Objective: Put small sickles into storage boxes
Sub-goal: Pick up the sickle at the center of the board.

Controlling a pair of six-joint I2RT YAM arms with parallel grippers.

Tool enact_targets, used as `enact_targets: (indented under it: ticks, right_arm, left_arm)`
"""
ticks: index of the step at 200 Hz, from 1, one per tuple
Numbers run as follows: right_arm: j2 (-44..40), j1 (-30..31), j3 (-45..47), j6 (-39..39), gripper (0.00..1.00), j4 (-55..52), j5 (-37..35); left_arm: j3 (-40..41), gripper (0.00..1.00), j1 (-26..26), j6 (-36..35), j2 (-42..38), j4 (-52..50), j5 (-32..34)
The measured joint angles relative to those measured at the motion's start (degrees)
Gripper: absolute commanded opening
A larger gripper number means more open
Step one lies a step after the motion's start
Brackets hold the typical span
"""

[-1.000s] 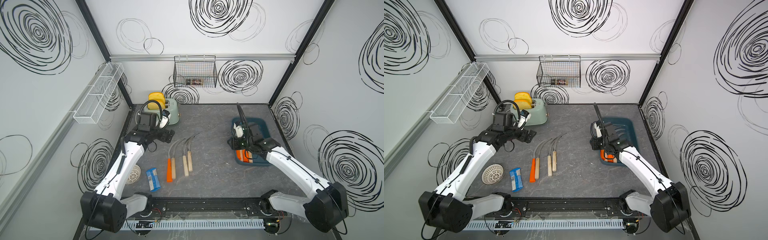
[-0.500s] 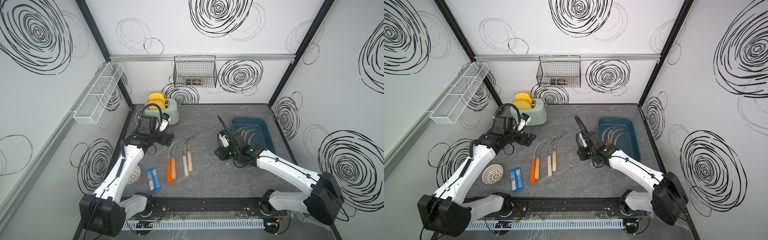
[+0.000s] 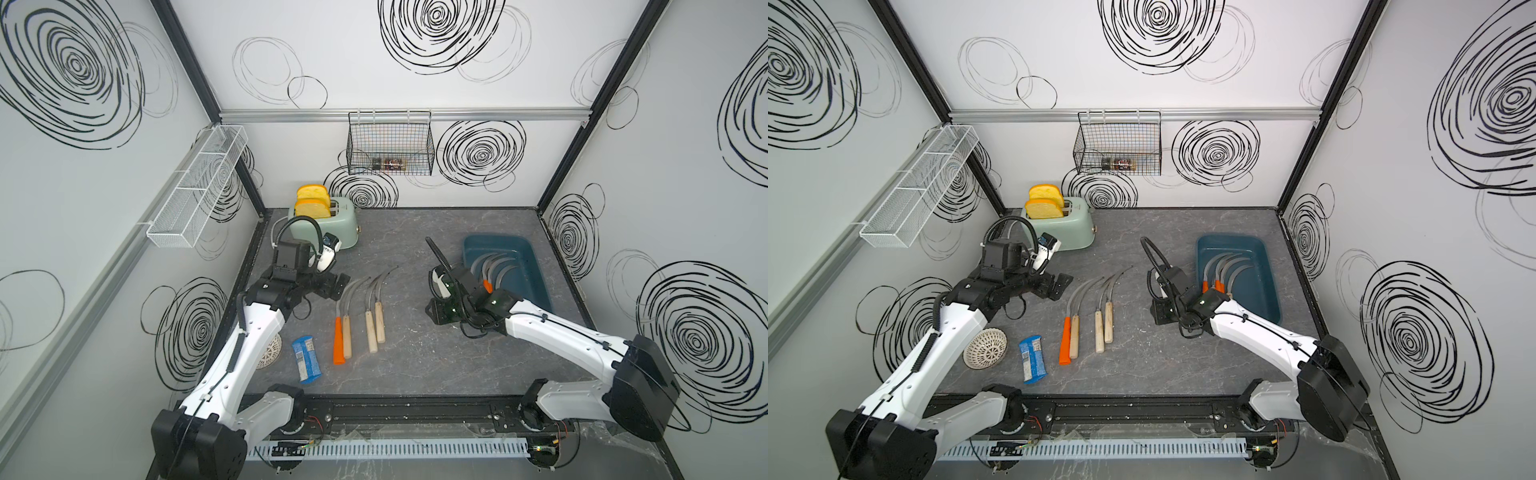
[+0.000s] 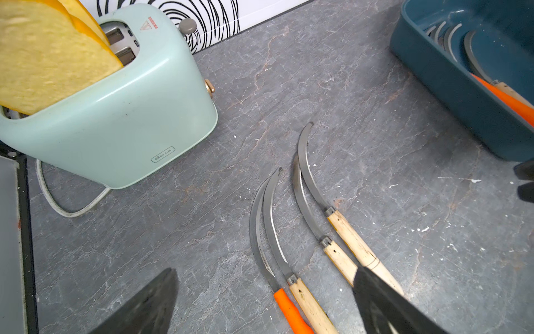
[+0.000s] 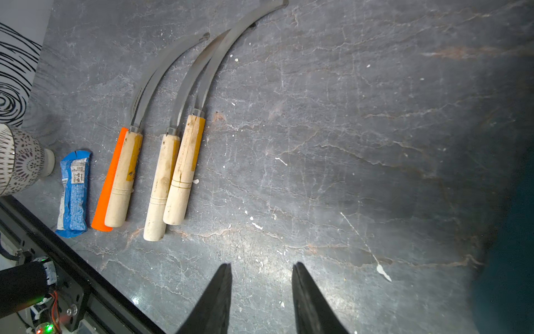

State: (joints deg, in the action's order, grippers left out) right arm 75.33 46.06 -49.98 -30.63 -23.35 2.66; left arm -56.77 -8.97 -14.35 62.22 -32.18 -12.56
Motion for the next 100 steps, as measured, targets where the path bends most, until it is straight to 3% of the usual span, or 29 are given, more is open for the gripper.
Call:
enact_targets:
  ticks: [100]
  right_arm:
    - [16.8, 5.7, -9.9, 1.2, 0.48, 0.3, 0.4]
  left_arm:
    - [-0.3, 0.96, 0.4, -0.5, -6.5, -1.2, 2.2]
